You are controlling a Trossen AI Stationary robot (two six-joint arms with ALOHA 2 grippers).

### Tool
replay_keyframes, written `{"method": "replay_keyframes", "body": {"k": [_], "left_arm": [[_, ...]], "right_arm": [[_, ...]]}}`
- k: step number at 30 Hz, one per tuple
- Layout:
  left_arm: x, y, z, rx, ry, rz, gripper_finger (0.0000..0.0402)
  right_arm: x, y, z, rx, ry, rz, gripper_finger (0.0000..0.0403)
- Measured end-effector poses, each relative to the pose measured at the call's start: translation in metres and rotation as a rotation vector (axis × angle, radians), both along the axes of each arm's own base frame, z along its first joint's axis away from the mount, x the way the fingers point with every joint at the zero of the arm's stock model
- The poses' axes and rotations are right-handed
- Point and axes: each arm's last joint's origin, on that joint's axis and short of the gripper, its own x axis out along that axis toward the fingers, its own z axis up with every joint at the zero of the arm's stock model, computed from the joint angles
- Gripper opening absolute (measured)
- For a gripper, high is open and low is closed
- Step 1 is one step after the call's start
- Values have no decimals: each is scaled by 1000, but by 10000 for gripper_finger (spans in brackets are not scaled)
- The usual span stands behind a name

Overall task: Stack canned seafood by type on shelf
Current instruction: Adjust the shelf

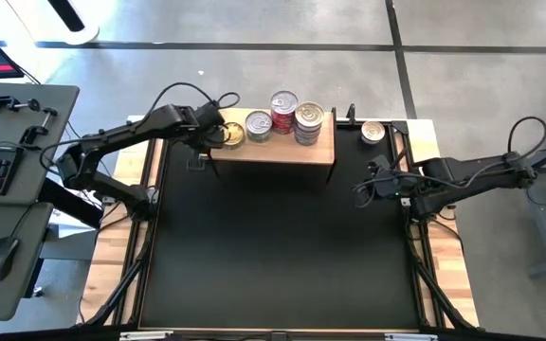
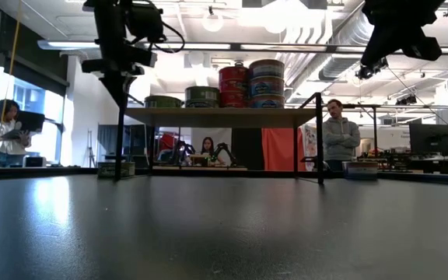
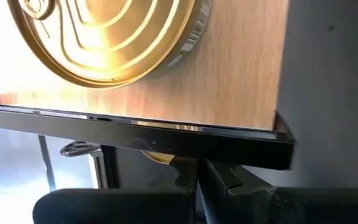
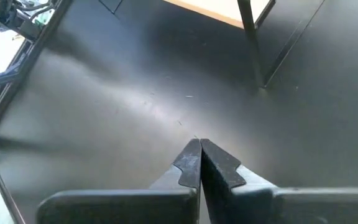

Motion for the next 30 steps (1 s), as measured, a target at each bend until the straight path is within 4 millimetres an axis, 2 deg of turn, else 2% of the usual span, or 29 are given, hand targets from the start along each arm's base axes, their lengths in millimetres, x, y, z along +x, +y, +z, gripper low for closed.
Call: {"method": "replay_keyframes", "body": {"k": [11,22,30], "left_arm": [[5,0,1,-6,-48,-52,0],[35,-4,-8,48,-125,-118,0],[46,-7,-16,55,-113,-116,0]], "right_arm": [[0,-1,1,-32,-5,-7,0],[0,-1,1,-31,-6,-9,0],[1,-1,1,-33,-9,-10,0]]}}
